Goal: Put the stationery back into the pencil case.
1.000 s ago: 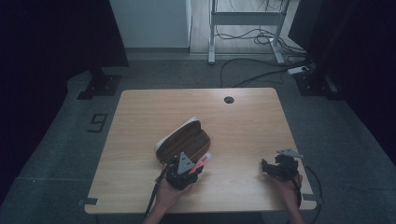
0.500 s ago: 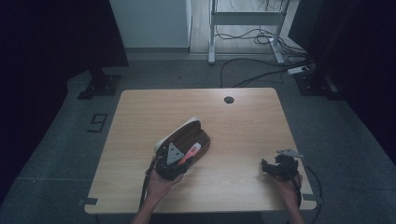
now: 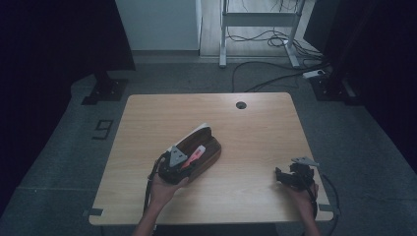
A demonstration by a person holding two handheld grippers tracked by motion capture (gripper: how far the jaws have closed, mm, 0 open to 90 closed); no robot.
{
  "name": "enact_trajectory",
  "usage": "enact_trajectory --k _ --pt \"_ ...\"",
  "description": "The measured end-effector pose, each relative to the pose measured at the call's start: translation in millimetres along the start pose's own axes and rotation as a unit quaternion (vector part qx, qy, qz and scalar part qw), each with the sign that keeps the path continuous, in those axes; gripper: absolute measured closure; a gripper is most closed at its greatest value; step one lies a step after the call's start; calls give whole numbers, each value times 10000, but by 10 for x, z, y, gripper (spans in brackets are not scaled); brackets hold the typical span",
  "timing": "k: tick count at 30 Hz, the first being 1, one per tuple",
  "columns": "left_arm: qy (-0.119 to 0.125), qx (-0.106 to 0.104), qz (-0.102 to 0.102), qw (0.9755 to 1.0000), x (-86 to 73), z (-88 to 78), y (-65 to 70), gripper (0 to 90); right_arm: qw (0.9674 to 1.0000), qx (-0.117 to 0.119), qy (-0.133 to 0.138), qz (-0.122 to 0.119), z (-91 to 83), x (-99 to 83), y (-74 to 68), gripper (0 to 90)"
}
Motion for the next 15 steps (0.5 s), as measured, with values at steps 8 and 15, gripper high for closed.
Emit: enact_trajectory --k 8,15 --pt "-20 63 -48 10000 7 15 -67 671 10000 -1 1 -3 0 0 0 129" --pt "-59 136 -39 9999 38 70 -124 671 10000 0 -1 1 0 0 0 129"
Point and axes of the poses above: each handheld gripper's, and its own axes: z roughly forward along the jaws, x roughly out of its top, y roughly to its right, the point moved 9 cm from there along z, roughly forward along the jaws, and after that the axes turned 4 degrees about y, right-handed, at the moved point
